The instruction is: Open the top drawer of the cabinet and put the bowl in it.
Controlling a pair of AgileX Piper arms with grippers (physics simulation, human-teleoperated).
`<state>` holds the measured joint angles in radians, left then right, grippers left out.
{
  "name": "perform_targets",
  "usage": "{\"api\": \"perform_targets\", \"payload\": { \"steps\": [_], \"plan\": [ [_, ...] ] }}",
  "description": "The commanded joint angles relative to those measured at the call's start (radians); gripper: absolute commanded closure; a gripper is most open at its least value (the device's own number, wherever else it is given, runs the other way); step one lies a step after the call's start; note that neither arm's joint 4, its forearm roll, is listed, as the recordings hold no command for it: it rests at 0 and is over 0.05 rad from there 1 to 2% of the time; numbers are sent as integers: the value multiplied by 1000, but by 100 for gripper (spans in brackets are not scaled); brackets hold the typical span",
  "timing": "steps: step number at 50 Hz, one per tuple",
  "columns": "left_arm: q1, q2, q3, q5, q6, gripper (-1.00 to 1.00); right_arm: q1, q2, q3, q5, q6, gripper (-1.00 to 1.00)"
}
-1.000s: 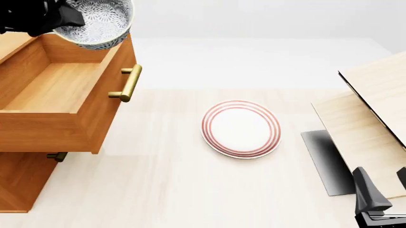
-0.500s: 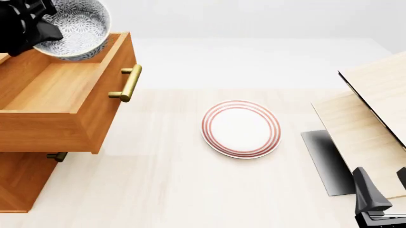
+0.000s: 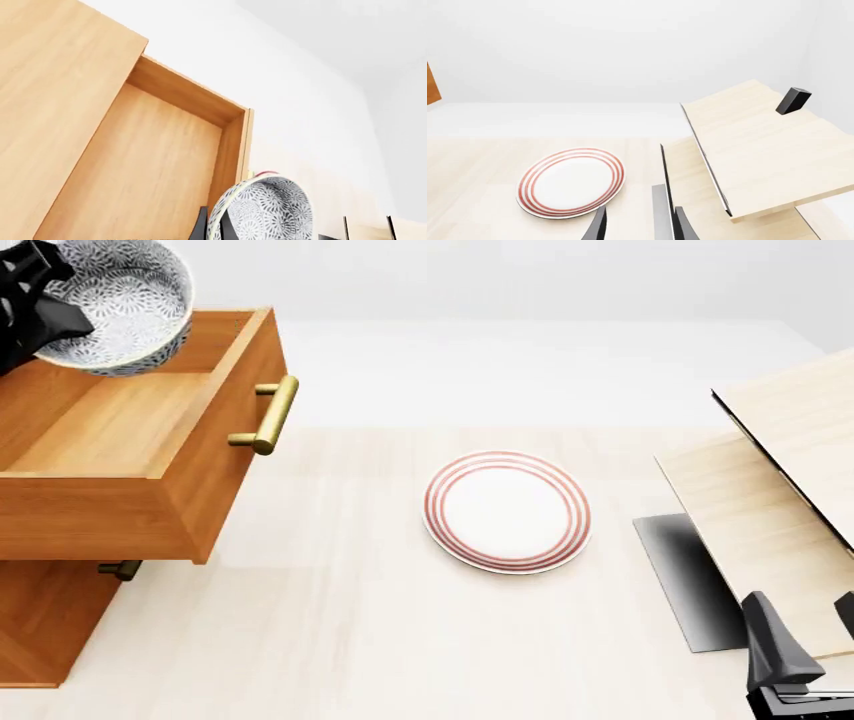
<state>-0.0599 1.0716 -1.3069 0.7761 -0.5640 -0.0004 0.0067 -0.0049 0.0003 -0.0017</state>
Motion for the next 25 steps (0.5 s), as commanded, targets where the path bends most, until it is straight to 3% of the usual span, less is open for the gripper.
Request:
{"api": "perform_targets", "payload": {
  "steps": [1, 25],
  "plan": [
    [42, -45, 57, -36, -37, 100, 0, 0, 1, 0, 0, -100],
    [120, -95, 192, -120, -113, 100, 0, 0, 1, 0, 0, -100]
  ]
}}
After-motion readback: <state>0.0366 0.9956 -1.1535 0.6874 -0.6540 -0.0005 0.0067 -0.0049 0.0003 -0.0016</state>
